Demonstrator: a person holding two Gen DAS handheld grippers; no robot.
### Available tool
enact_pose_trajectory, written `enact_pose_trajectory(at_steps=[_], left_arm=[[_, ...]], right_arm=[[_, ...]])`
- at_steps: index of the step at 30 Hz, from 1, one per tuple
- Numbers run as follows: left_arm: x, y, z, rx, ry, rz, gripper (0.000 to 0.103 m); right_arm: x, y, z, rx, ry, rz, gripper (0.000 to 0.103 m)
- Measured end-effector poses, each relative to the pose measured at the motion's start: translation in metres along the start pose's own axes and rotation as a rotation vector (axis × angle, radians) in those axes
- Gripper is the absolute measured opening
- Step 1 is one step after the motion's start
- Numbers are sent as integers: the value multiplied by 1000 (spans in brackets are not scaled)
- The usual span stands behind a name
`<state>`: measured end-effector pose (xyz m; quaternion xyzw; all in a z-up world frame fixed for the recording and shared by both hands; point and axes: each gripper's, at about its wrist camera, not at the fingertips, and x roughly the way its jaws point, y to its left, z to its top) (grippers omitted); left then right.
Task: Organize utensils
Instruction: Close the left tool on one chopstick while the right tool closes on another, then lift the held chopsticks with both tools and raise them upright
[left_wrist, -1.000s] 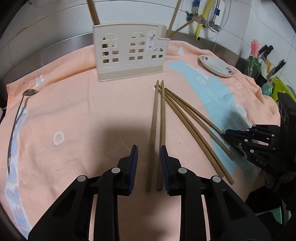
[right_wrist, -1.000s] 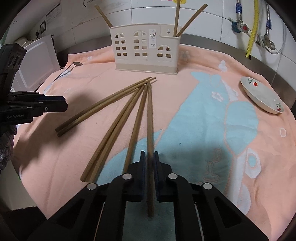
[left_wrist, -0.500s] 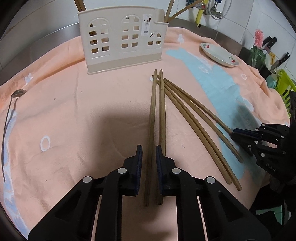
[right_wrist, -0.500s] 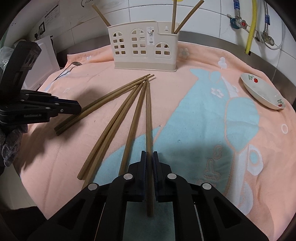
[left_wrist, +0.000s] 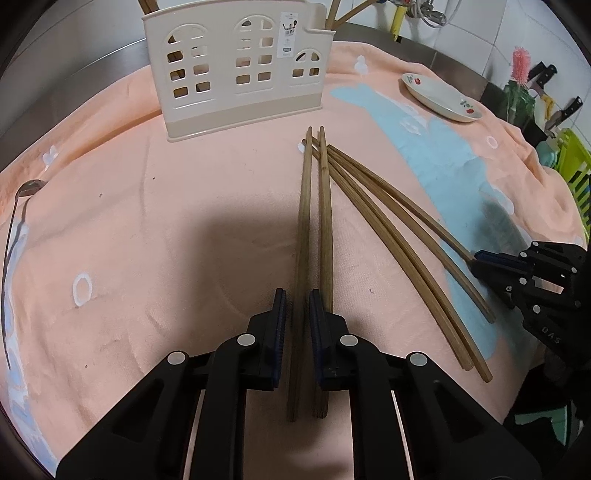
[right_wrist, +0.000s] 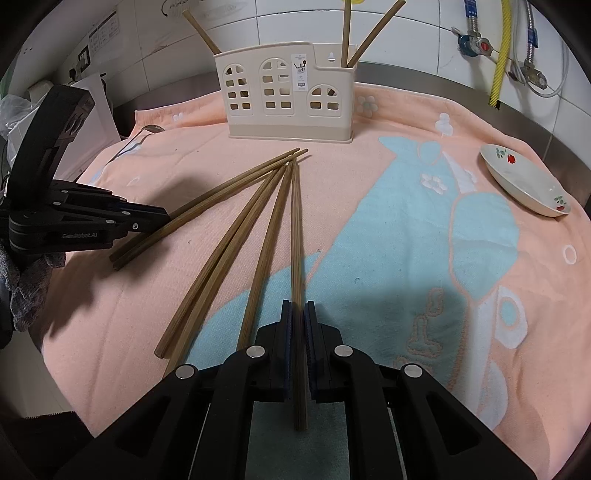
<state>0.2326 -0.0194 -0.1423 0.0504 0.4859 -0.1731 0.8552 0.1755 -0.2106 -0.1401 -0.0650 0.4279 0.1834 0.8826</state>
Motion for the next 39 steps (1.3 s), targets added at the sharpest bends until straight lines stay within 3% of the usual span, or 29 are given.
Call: enact_pose_trajectory(at_steps=[14, 27, 39], left_arm=[[-3, -5, 5, 25, 22, 31, 6], [-44, -2, 12, 37, -48, 46, 6], [-40, 1, 5, 35, -19, 52, 6]], right_arm=[[-4, 0, -1, -2, -11, -8, 7], [-54, -5, 26, -11, -149, -39, 7], [-70, -6, 43, -13, -204, -47, 7]])
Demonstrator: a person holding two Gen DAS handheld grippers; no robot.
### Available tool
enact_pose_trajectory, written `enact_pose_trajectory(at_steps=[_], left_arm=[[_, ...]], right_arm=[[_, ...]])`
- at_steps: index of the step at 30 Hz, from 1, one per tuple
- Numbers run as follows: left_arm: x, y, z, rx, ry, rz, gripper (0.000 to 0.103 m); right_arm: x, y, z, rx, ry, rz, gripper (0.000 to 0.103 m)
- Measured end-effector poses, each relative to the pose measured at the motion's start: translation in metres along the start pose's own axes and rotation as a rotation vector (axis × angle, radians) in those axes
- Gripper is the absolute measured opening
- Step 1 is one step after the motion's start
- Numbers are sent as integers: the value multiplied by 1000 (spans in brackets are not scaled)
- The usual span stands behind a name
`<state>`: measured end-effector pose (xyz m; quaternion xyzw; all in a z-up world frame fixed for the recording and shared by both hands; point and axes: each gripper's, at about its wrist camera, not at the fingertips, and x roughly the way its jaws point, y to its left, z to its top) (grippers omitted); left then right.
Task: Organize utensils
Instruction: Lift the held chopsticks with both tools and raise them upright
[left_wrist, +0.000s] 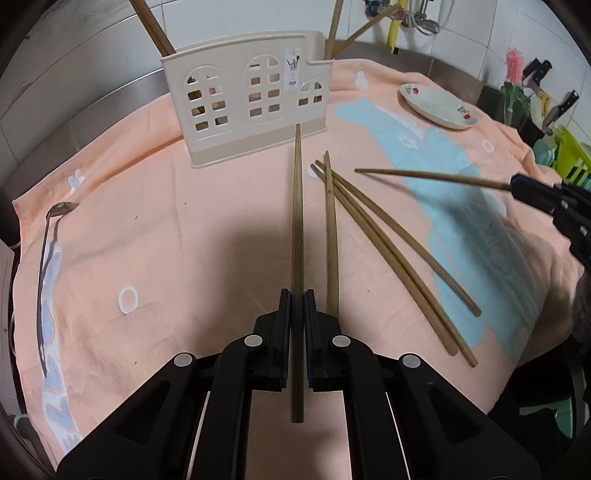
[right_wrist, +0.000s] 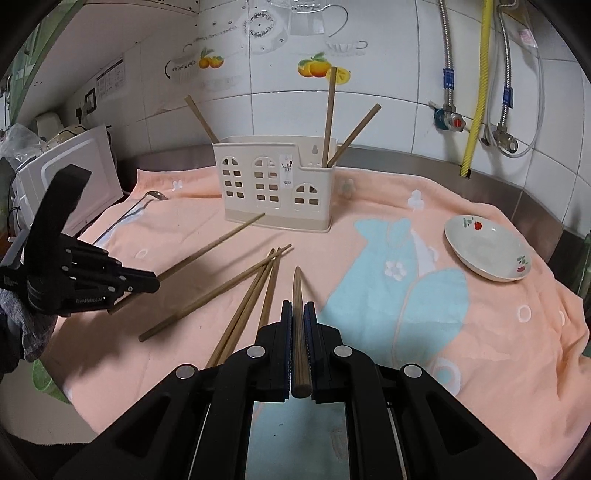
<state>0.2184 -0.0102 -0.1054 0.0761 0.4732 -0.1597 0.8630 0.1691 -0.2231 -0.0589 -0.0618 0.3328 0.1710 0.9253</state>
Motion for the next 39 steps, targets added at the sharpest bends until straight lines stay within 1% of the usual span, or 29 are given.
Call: enact_pose_trajectory(at_steps=[4, 8, 16, 20, 27, 29, 32, 35, 39], left_arm=[[3, 1, -3, -8, 6, -9, 6], [4, 2, -4, -11, 14, -4, 6], [-8, 4, -1, -15, -11, -2, 6], [-10, 5, -2, -10, -6, 0, 6], [-19, 9, -2, -36, -25, -10, 6], [-25, 10, 1, -37, -40, -10, 6], [-30, 14, 6, -50, -42, -14, 6], [-24, 17, 4, -62, -10, -38, 6], [-5, 18, -9, -76, 35, -54, 6]], right_arm=[[0, 1, 1, -1, -7, 3, 7], [-1, 1, 5, -1, -12, 3, 7], [0, 1, 13, -6, -26, 7, 7], [-1, 3, 15, -11, -32, 7, 7], [0, 3, 23, -14, -44, 10, 7], [0, 3, 28, -16, -52, 11, 7], [-1, 5, 31, -20, -61, 13, 7], [-2, 7, 33, -26, -65, 17, 7], [0, 8, 30, -26, -60, 20, 7]])
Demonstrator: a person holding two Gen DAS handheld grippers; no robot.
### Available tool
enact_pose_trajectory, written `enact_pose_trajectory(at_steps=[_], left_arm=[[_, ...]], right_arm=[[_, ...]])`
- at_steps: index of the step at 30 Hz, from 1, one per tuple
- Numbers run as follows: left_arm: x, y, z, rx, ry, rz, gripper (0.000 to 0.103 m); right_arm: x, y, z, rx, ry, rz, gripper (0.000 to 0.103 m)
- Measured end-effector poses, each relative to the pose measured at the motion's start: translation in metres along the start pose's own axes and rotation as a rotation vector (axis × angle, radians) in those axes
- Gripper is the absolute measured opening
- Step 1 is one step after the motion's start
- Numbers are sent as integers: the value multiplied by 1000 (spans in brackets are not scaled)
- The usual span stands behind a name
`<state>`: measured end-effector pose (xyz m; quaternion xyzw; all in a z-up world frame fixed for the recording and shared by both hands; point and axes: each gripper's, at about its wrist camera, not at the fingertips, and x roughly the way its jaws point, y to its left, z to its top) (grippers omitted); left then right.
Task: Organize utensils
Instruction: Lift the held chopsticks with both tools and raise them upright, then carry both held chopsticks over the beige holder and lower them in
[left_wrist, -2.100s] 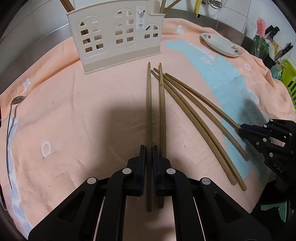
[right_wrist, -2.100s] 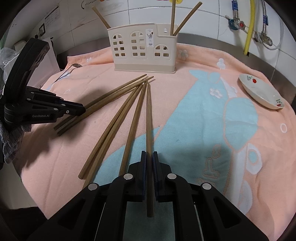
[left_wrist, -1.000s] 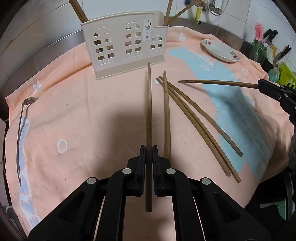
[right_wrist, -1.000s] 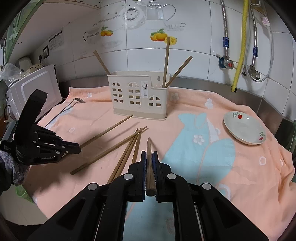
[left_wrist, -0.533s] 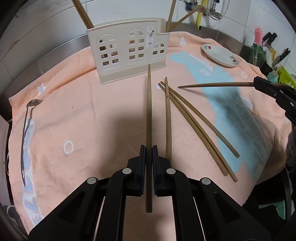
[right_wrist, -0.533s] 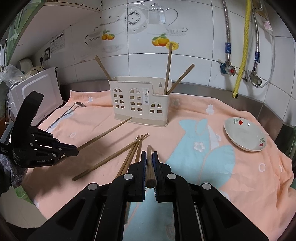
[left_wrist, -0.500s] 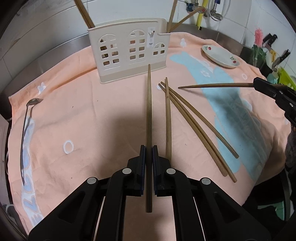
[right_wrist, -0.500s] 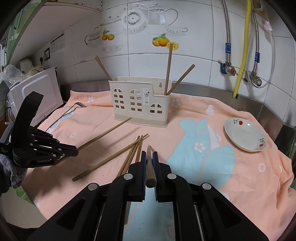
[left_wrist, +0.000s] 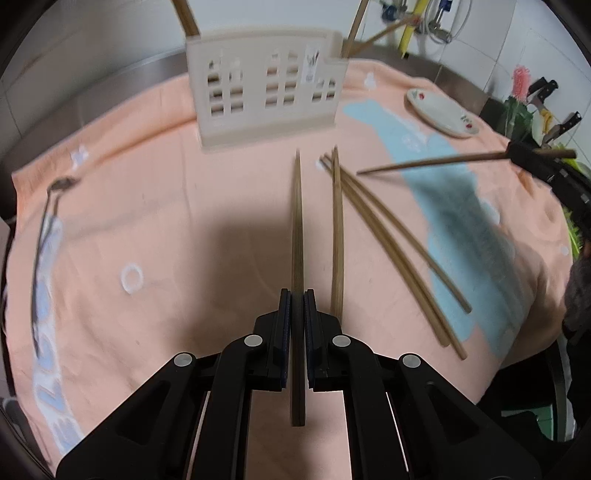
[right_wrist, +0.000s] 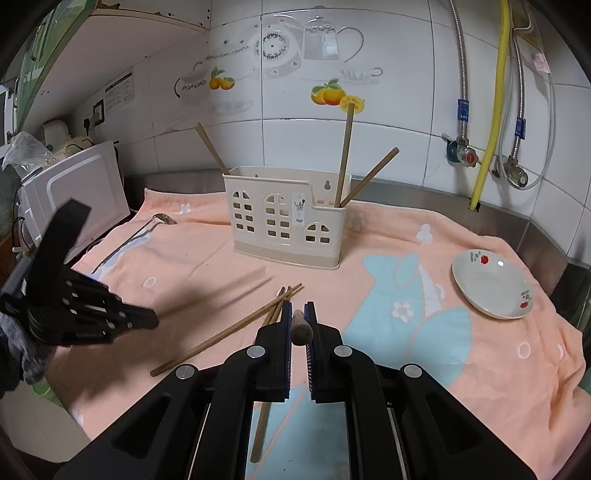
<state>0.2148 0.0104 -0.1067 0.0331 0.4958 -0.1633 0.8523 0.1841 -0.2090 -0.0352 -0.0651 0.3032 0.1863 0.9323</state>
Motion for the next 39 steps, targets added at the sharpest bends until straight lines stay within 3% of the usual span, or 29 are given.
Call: enact_pose_trajectory(at_steps=[10, 18, 21, 39], left_arm=[[11, -1, -14, -1, 5, 3, 6], [-24, -4, -1, 11, -109, 45, 6], [-35, -6, 6, 25, -135, 28, 6], [-36, 1, 11, 14, -96, 36, 6]], right_arm=[[0, -1, 2, 3, -1, 0, 7], [-3, 1, 9, 4, -21, 4, 7], [-5, 2, 16, 2, -31, 7, 7], [-8, 8, 33, -30, -53, 16, 7]])
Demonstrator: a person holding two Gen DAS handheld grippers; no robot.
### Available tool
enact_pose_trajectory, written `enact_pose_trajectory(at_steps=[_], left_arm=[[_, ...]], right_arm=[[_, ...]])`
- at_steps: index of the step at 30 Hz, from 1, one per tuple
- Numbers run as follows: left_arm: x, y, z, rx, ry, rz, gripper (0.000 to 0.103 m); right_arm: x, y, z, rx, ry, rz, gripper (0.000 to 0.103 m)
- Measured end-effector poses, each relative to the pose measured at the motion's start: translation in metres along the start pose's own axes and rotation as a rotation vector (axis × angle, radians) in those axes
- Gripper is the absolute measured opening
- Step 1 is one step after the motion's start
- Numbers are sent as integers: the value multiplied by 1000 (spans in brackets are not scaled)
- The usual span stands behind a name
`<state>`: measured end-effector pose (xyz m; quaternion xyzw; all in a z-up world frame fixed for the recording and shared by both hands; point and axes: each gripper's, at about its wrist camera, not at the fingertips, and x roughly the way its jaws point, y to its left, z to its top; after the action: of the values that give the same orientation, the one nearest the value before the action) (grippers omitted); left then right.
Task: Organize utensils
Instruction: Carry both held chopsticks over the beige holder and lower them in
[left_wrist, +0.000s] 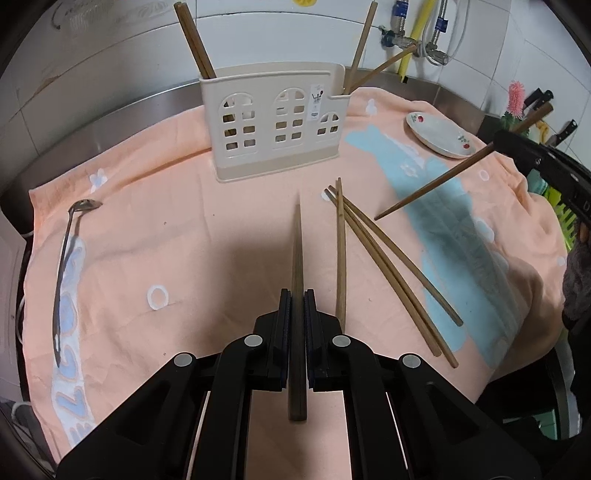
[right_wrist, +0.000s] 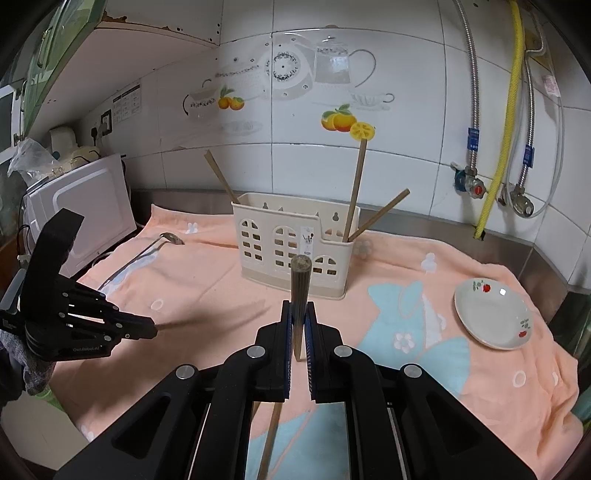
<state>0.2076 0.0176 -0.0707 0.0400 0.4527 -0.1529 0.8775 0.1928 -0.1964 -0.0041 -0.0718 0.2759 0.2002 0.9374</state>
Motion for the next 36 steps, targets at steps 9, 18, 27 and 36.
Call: enact_pose_trajectory(at_steps=[9, 18, 27, 36], left_arm=[[-19, 3, 18, -4, -63, 16, 6], [-60, 0, 63, 25, -180, 44, 6], [-111, -7, 123, 68, -317, 61, 6], [-135, 0, 173, 53, -416, 122, 6]], right_arm=[[2, 0, 29, -11, -19, 13, 7], [-5, -2, 94, -43, -77, 17, 7], [-2, -14, 152, -53, -90, -10, 7], [26, -26, 177, -33, -79, -42, 7]])
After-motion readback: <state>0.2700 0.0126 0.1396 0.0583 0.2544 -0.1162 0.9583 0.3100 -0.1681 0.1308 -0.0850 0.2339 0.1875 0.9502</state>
